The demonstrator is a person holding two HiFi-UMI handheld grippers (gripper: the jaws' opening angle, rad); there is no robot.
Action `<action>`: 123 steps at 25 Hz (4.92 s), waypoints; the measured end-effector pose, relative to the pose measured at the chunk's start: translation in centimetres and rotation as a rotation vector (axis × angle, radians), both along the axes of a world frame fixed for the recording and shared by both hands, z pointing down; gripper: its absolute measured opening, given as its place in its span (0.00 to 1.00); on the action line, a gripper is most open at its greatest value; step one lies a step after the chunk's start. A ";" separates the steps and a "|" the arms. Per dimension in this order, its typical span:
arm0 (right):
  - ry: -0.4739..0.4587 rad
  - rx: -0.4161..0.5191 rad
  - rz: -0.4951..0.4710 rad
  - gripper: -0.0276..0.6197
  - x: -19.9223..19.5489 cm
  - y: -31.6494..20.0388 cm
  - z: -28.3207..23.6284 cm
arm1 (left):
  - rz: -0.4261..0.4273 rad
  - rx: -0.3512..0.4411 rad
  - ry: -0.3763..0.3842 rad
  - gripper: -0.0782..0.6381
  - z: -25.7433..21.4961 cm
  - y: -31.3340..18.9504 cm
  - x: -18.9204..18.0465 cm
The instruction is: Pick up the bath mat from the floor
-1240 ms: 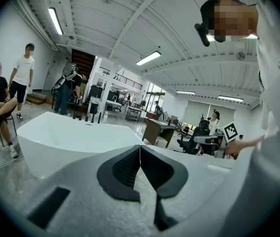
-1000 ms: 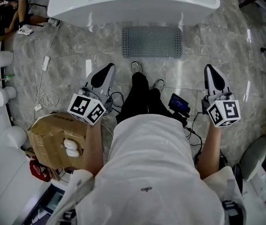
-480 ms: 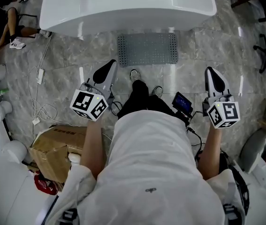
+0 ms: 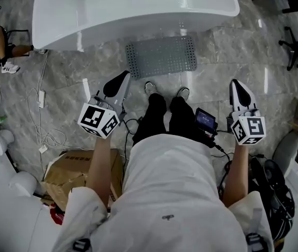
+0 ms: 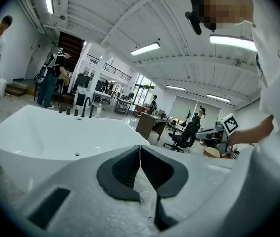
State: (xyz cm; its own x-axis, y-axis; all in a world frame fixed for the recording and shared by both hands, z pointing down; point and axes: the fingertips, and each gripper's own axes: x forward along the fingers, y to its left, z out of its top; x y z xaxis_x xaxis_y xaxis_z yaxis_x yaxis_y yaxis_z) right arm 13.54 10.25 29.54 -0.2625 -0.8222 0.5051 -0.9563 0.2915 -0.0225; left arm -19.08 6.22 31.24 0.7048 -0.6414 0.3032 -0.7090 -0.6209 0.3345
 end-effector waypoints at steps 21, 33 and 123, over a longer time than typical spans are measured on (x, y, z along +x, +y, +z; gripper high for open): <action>0.052 -0.258 -0.198 0.06 3.6 -6.3 19.4 | -0.153 -0.259 -0.073 0.13 17.5 -0.5 2.5; 0.021 -0.359 -0.290 0.06 6.3 -8.3 27.8 | -0.255 -0.399 -0.091 0.13 25.3 0.6 5.9; 0.285 -0.792 -0.126 0.35 14.1 -15.6 92.0 | -0.407 -0.808 -0.471 0.51 90.9 -5.3 -9.7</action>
